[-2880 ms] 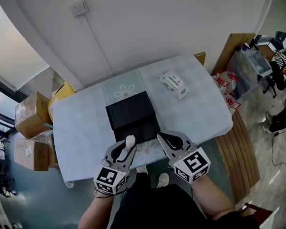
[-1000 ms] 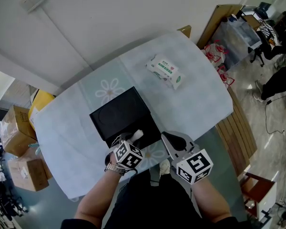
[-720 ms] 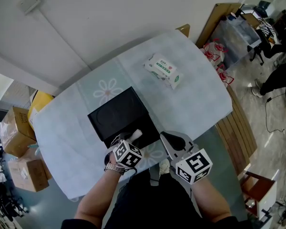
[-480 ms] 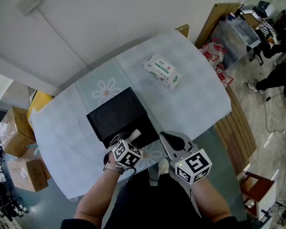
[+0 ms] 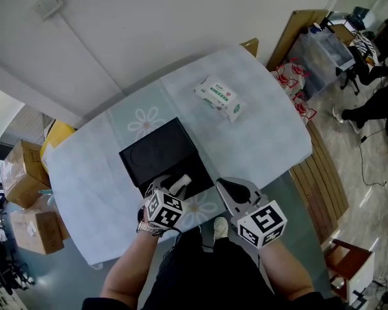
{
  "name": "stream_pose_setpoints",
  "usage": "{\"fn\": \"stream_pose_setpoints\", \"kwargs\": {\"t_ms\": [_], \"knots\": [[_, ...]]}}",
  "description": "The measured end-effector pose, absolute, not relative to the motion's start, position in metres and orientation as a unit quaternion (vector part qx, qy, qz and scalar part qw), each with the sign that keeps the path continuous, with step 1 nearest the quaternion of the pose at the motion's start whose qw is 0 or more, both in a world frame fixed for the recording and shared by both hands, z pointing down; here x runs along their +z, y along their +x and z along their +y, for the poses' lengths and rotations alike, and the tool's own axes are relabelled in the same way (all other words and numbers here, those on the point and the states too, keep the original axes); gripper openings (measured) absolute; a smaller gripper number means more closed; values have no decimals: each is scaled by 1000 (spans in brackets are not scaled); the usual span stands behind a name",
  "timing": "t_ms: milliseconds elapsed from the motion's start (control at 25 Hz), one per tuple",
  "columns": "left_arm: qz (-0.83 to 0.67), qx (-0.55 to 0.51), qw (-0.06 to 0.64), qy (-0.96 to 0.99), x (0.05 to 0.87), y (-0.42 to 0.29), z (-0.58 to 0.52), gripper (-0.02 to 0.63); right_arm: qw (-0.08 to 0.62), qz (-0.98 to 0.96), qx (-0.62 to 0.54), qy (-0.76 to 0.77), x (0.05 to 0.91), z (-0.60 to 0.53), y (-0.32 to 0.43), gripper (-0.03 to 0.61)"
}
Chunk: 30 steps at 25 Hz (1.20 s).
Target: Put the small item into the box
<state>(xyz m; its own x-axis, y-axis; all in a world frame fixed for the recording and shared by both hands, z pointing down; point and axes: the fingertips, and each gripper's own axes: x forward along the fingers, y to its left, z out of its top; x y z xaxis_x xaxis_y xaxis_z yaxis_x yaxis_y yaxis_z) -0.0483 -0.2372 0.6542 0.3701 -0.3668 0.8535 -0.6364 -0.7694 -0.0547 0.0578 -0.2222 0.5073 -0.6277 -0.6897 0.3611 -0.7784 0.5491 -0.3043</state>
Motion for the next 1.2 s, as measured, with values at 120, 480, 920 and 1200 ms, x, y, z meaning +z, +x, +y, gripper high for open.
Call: {"fn": "stream_pose_setpoints", "kwargs": {"t_ms": [120,480,920,1200], "knots": [[-329,452,142,817,639,-52,-236,204,100,-880,214,412,502,-217,58,9],[-406,351,125,834,583,-52,-218,161,101,-901,178,384,477,-197,61,9],[-483,130,67,863,466,-47,-152,8,105,-933,127,320,446,-148,54,9],[-507,105,52,854,443,-64,-103,8,105,-944,125,286,445,-124,30,9]]}}
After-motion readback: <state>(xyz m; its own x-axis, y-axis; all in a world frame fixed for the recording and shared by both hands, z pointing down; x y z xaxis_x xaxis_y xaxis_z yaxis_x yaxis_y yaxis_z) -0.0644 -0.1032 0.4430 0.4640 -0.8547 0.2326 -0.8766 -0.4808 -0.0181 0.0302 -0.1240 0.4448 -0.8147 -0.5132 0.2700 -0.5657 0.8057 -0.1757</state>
